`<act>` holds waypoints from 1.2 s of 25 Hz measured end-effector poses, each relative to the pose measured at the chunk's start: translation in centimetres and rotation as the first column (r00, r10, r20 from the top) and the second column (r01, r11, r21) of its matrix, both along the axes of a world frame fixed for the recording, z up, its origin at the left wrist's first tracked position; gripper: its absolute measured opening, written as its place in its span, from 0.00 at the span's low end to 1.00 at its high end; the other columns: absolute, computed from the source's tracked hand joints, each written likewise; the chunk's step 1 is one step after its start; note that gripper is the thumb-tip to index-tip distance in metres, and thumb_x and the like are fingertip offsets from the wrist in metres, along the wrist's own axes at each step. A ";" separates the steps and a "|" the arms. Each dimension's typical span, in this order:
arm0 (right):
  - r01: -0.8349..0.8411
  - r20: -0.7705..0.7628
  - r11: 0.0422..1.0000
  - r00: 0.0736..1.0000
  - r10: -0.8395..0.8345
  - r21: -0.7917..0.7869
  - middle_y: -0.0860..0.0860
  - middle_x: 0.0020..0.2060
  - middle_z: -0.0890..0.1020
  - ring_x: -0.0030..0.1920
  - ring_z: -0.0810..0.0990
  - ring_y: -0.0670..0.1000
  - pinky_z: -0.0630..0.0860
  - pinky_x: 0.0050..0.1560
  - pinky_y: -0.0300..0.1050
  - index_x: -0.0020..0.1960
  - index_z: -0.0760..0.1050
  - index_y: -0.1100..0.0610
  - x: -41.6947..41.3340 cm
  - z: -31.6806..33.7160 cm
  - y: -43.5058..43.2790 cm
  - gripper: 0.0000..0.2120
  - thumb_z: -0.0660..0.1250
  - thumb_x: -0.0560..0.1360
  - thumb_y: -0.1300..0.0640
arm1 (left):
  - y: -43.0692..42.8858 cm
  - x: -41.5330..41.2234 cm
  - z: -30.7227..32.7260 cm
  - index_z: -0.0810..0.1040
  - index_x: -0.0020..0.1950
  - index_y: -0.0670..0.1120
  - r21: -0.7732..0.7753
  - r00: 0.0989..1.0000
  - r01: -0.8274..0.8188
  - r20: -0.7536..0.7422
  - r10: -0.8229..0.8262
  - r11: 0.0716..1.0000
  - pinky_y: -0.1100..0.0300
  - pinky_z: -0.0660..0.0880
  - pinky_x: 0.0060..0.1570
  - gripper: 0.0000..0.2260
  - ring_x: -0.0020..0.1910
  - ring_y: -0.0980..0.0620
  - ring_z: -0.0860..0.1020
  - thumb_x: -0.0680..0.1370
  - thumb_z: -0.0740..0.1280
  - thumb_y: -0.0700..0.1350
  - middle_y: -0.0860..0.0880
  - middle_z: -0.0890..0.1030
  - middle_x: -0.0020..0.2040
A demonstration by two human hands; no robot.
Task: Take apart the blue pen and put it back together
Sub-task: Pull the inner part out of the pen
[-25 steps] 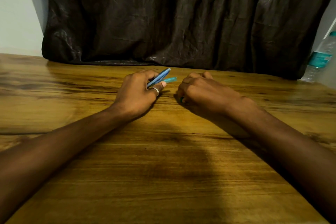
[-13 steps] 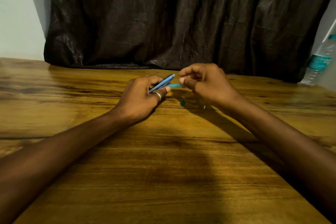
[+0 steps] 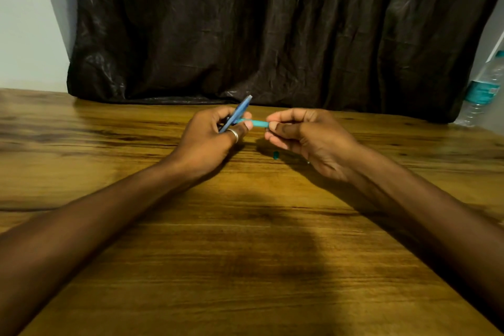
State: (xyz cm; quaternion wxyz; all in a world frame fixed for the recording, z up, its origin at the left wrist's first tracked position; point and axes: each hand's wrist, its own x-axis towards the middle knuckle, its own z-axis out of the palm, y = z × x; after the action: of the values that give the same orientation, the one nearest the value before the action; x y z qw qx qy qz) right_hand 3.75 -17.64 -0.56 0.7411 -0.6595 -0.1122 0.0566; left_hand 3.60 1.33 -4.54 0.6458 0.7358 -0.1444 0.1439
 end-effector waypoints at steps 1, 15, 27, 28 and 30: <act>-0.001 -0.014 1.000 1.000 0.001 0.022 0.59 0.42 0.82 0.40 0.83 0.49 0.82 0.45 0.38 0.50 0.79 0.66 0.0 -0.1 0.1 0.07 0.64 0.76 0.73 | 0.0 -0.1 0.1 0.85 0.55 0.54 0.011 1.000 -0.019 0.007 0.019 1.000 0.43 0.80 0.55 0.07 0.46 0.48 0.83 0.77 0.73 0.47 0.52 0.85 0.44; -0.029 -0.160 0.968 0.985 0.070 0.248 0.60 0.42 0.82 0.39 0.84 0.50 0.83 0.43 0.38 0.51 0.77 0.69 -0.9 -1.2 1.6 0.07 0.62 0.76 0.74 | -0.3 -1.2 1.3 0.80 0.62 0.50 -0.085 0.997 -0.071 0.032 0.074 0.994 0.52 0.81 0.57 0.12 0.55 0.50 0.84 0.79 0.71 0.42 0.48 0.86 0.54; 0.047 -0.075 0.987 0.997 -0.036 0.156 0.59 0.42 0.84 0.40 0.85 0.50 0.82 0.45 0.38 0.49 0.78 0.63 -1.0 -0.8 1.1 0.08 0.67 0.74 0.74 | 0.0 -1.0 1.2 0.79 0.58 0.51 -0.082 0.996 -0.082 -0.039 0.079 0.993 0.54 0.81 0.49 0.11 0.52 0.47 0.84 0.78 0.72 0.40 0.45 0.85 0.52; 0.051 -0.072 0.987 0.997 -0.040 0.154 0.59 0.41 0.84 0.40 0.85 0.50 0.82 0.45 0.38 0.49 0.78 0.63 -1.0 -0.8 1.0 0.08 0.67 0.74 0.74 | 0.0 -1.0 1.2 0.79 0.57 0.51 -0.072 0.995 -0.092 -0.031 0.090 0.993 0.56 0.80 0.48 0.11 0.51 0.49 0.84 0.78 0.72 0.40 0.46 0.85 0.52; 0.048 -0.075 0.986 0.996 -0.037 0.159 0.58 0.41 0.84 0.40 0.85 0.50 0.82 0.44 0.38 0.48 0.78 0.63 -1.0 -0.7 0.9 0.08 0.67 0.74 0.74 | 0.0 -1.0 1.2 0.80 0.57 0.51 -0.059 0.994 -0.110 -0.017 0.109 0.992 0.55 0.81 0.50 0.11 0.52 0.49 0.84 0.77 0.73 0.40 0.46 0.86 0.53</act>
State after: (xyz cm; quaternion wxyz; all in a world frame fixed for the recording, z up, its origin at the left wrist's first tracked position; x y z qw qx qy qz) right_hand 2.73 -16.73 -1.29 0.7964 -0.5975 -0.0754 0.0554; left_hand 2.65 1.29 -3.38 0.6596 0.7239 -0.0950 0.1785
